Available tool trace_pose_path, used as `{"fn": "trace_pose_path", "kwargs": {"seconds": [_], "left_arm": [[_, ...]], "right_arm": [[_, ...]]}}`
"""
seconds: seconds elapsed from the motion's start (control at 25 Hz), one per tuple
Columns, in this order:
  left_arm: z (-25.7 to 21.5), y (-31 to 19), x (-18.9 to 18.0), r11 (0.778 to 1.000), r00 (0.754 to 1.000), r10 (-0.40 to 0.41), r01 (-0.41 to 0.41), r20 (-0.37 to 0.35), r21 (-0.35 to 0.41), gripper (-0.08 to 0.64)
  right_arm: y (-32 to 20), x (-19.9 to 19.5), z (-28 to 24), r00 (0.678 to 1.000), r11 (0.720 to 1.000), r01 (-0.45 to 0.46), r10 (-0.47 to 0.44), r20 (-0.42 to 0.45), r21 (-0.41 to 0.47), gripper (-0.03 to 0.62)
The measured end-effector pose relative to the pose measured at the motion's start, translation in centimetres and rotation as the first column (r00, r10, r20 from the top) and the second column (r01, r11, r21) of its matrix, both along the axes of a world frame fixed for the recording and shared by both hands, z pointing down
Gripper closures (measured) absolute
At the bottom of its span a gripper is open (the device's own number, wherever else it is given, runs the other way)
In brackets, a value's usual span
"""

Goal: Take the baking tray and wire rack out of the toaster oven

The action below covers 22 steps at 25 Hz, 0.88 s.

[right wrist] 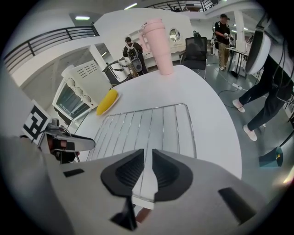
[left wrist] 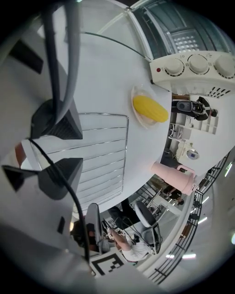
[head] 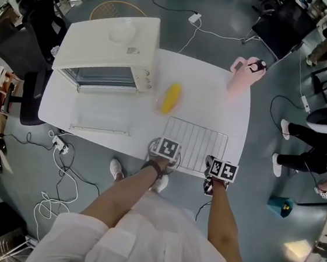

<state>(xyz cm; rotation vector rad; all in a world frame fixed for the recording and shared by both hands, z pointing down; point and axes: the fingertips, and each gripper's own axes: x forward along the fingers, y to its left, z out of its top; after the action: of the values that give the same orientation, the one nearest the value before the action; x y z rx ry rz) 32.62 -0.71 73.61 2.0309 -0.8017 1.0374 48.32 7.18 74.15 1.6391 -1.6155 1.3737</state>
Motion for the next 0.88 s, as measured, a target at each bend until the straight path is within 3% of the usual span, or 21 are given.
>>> {"fn": "trace_pose_path", "kwargs": {"seconds": [0.16, 0.56, 0.68, 0.88], "left_arm": [[-1.2, -0.7, -0.7, 1.000, 1.000, -0.002, 0.002, 0.005, 0.022, 0.453], [-6.5, -3.0, -2.8, 0.982, 1.000, -0.004, 0.007, -0.015, 0.189, 0.535], [-8.1, -3.7, -3.5, 0.977, 0.997, -0.008, 0.023, -0.071, 0.213, 0.543], [-11.5, -2.5, -2.4, 0.981, 0.962, 0.020, 0.033, -0.272, 0.189, 0.546]], "right_arm": [[-0.5, -0.5, -1.1, 1.000, 0.999, 0.000, -0.001, 0.011, 0.038, 0.534], [-2.5, -1.2, -6.2, 0.999, 0.976, -0.028, 0.020, 0.036, 0.215, 0.538], [-3.5, -1.8, -8.2, 0.999, 0.956, -0.024, 0.012, 0.044, 0.294, 0.545], [-4.8, -3.1, -11.4, 0.999, 0.920, 0.019, -0.030, 0.021, 0.392, 0.558]]}}
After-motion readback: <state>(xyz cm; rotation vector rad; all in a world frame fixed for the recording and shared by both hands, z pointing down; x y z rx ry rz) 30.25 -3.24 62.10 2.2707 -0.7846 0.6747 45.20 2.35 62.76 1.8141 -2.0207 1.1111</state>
